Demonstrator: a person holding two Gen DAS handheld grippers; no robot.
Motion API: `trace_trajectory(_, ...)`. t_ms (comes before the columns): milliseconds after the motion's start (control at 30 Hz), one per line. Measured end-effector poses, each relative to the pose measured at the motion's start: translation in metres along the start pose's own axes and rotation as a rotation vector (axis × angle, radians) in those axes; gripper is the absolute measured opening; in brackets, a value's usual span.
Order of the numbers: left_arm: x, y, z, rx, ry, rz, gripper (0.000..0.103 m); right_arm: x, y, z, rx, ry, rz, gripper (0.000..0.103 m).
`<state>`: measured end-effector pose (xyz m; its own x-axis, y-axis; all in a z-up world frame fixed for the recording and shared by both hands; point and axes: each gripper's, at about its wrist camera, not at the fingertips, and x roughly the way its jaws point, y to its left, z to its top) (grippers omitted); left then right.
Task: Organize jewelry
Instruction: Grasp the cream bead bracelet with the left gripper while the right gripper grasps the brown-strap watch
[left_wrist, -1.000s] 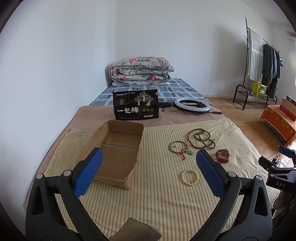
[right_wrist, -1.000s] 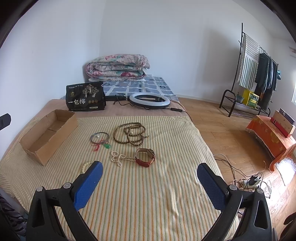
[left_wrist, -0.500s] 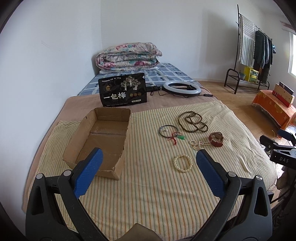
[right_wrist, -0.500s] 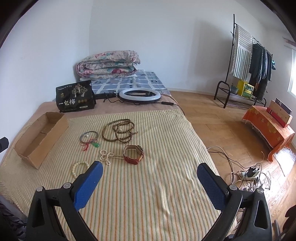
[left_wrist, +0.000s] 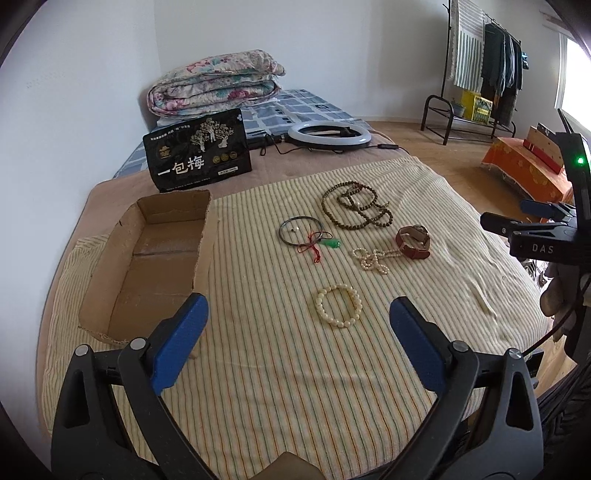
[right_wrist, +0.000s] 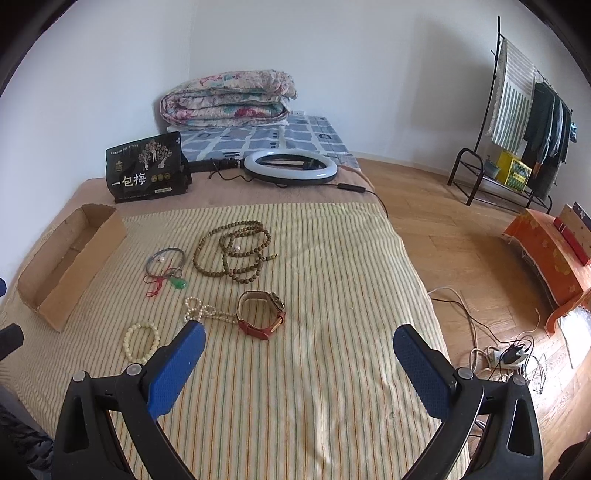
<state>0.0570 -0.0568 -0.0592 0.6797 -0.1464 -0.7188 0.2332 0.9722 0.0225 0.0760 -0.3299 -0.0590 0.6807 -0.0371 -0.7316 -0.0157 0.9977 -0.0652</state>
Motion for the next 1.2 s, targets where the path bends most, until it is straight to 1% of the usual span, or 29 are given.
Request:
trace_trajectory(33, 0.007, -0.002, 0.001, 0.004, 0.017, -0.007, 0.096, 0.006, 0.0, 0.002, -0.004, 0.008, 0.0, 0.103)
trace_trajectory(100, 0.02, -0.004, 0.002, 0.011, 0.056, -0.025, 0.092, 0.02, 0.001, 0.006, -0.022, 0.032, 0.0, 0.099)
trace_trajectory(167, 0.034, -0.006, 0.001, 0.016, 0.092, -0.033, 0.084, 0.033, 0.001, 0.009, -0.022, 0.066, 0.008, 0.096)
trace_trajectory(200, 0.043, -0.007, 0.001, 0.012, 0.116, -0.041, 0.082, 0.041, -0.001, 0.009, -0.012, 0.09, 0.024, 0.094)
trace_trajectory(267, 0.058, -0.006, -0.001, -0.006, 0.157, -0.059, 0.076, 0.053, -0.006, 0.011, 0.017, 0.128, 0.055, 0.091)
trace_trajectory(300, 0.066, -0.006, -0.002, -0.016, 0.175, -0.066, 0.074, 0.06, -0.008, 0.012, 0.037, 0.144, 0.063, 0.086)
trace_trajectory(367, 0.078, -0.007, -0.005, -0.03, 0.199, -0.068, 0.072, 0.069, -0.011, 0.013, 0.059, 0.166, 0.069, 0.081)
trace_trajectory(400, 0.083, -0.006, -0.005, -0.038, 0.209, -0.069, 0.071, 0.073, -0.012, 0.013, 0.063, 0.171, 0.076, 0.08)
trace_trajectory(467, 0.094, -0.007, -0.007, -0.048, 0.228, -0.077, 0.063, 0.079, -0.011, 0.013, 0.057, 0.179, 0.081, 0.08)
trace_trajectory(533, 0.104, -0.008, -0.008, -0.043, 0.239, -0.077, 0.06, 0.086, -0.007, 0.012, 0.034, 0.193, 0.089, 0.08)
trace_trajectory(600, 0.114, -0.01, -0.009, -0.04, 0.253, -0.075, 0.056, 0.094, -0.004, 0.013, 0.022, 0.211, 0.106, 0.075)
trace_trajectory(667, 0.124, -0.012, -0.01, -0.046, 0.272, -0.085, 0.049, 0.099, -0.003, 0.012, 0.029, 0.226, 0.118, 0.07)
trace_trajectory(867, 0.144, -0.011, -0.012, -0.05, 0.282, -0.059, 0.048, 0.112, -0.001, 0.015, 0.029, 0.237, 0.129, 0.065)
trace_trajectory(1000, 0.158, -0.009, -0.015, -0.085, 0.317, -0.082, 0.048, 0.123, -0.003, 0.016, 0.064, 0.265, 0.157, 0.059)
trace_trajectory(1133, 0.167, -0.014, -0.019, -0.063, 0.325, -0.072, 0.048, 0.135, -0.002, 0.013, 0.078, 0.3, 0.17, 0.055)
trace_trajectory(1200, 0.168, -0.014, -0.019, -0.062, 0.32, -0.072, 0.048, 0.141, -0.002, 0.012, 0.085, 0.319, 0.176, 0.051)
